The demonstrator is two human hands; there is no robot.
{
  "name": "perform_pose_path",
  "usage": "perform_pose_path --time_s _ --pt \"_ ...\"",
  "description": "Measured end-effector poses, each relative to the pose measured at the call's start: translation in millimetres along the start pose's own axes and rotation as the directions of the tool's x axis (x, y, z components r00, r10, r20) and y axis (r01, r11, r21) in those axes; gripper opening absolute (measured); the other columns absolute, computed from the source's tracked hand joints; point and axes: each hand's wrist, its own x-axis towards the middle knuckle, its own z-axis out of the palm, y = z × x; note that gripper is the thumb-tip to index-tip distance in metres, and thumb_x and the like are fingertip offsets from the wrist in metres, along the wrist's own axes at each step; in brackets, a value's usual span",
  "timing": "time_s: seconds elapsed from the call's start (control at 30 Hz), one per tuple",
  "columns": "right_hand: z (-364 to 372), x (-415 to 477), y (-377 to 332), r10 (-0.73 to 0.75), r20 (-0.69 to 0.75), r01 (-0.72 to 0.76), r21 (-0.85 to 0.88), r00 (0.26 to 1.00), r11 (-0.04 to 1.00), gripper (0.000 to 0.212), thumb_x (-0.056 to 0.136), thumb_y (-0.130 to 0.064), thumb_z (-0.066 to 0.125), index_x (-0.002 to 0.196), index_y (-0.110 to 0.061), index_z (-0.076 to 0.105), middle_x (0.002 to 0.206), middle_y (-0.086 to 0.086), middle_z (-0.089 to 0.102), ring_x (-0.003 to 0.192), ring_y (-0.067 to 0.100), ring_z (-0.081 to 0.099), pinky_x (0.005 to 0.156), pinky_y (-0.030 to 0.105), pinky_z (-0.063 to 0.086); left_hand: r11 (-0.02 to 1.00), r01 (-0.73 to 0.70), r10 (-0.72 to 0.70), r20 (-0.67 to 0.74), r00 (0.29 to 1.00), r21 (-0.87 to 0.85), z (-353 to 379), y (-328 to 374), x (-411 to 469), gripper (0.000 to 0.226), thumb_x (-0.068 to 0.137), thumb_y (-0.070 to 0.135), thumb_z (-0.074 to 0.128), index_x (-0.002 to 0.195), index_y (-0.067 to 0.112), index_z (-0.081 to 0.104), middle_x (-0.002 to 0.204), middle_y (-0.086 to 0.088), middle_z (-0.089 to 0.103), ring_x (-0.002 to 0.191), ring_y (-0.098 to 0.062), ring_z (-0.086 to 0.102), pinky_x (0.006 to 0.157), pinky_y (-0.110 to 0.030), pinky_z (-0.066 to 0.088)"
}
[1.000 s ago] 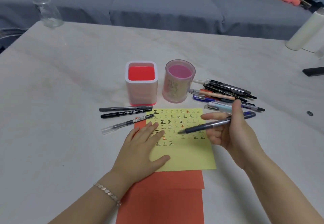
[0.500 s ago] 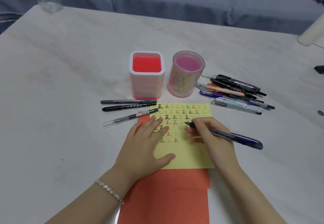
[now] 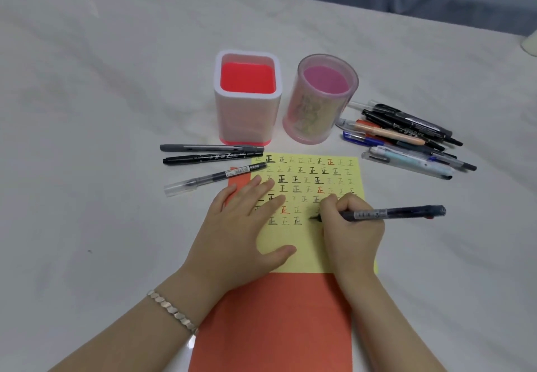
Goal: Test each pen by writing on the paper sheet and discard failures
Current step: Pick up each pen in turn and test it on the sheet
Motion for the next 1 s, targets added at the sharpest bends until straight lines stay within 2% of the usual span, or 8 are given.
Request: perform_pose_path --time_s 0.1,0.33,0.5,0.6,0.87,1.0 --pt "0.5 0.4 -0.9 0.0 0.021 0.001 -0.022 1.0 1.0 0.039 0.078 0.002 0.059 0.047 0.004 0.035 0.045 0.009 0.035 0.045 0.008 0.032 0.049 0.01 0.032 1.0 0.004 -0.004 0.004 1.0 0.002 -0.9 0.3 -0.2 0.07 0.068 0.066 0.048 0.123 0.025 0.059 0.139 0.002 0.048 0.133 -0.012 0.035 0.108 -0.04 0.019" --pt "1.7 0.0 0.5 -0.013 0.041 0.014 -0.035 0.999 0.999 0.039 0.076 -0.005 0.06 0.046 0.0 0.035 0.044 0.011 0.038 0.046 0.009 0.034 0.049 0.011 0.033 1.0 0.003 -0.003 0.001 1.0 -0.002 -1.6 1.5 -0.3 0.07 0.068 0.065 0.047 0.123 0.024 0.058 0.139 0.001 0.048 0.133 -0.011 0.032 0.108 -0.039 0.019" --pt "2.3 -1.0 2.1 -0.048 0.017 0.049 -0.066 0.999 0.997 0.034 0.069 -0.016 0.054 0.044 -0.009 0.032 0.041 -0.002 0.031 0.045 0.01 0.032 0.048 0.013 0.03 1.0 0.001 -0.001 -0.004 1.0 -0.008 -2.2 1.9 -0.2 0.07 0.068 0.065 0.047 0.123 0.023 0.059 0.138 0.0 0.049 0.132 -0.012 0.032 0.108 -0.039 0.019" --pt "1.7 -0.1 3.3 -0.049 0.004 0.049 -0.062 0.999 0.997 0.034 0.068 -0.017 0.053 0.043 -0.017 0.03 0.04 -0.003 0.032 0.044 0.008 0.032 0.047 0.014 0.028 1.0 0.004 -0.004 -0.003 1.0 -0.014 -2.3 2.4 0.1 0.07 0.068 0.065 0.048 0.123 0.023 0.059 0.138 0.0 0.049 0.132 -0.012 0.033 0.108 -0.038 0.019" --pt "0.9 0.4 5.3 -0.027 0.036 0.028 -0.038 0.999 0.999 0.036 0.07 -0.011 0.056 0.043 -0.015 0.032 0.039 -0.004 0.034 0.043 0.007 0.033 0.046 0.01 0.029 1.0 0.017 -0.017 0.003 1.0 -0.021 -3.0 3.1 -0.1 0.069 0.068 0.066 0.047 0.122 0.024 0.059 0.138 0.002 0.049 0.132 -0.012 0.035 0.108 -0.038 0.018" --pt "0.8 0.0 4.7 -0.014 0.047 0.015 -0.028 0.999 0.999 0.03 0.063 -0.013 0.053 0.042 -0.015 0.031 0.039 -0.004 0.032 0.043 0.007 0.031 0.046 0.011 0.028 1.0 0.02 -0.02 0.005 1.0 -0.018 -3.4 3.9 0.2 0.069 0.067 0.066 0.047 0.122 0.025 0.06 0.138 0.002 0.049 0.132 -0.012 0.036 0.109 -0.037 0.018"
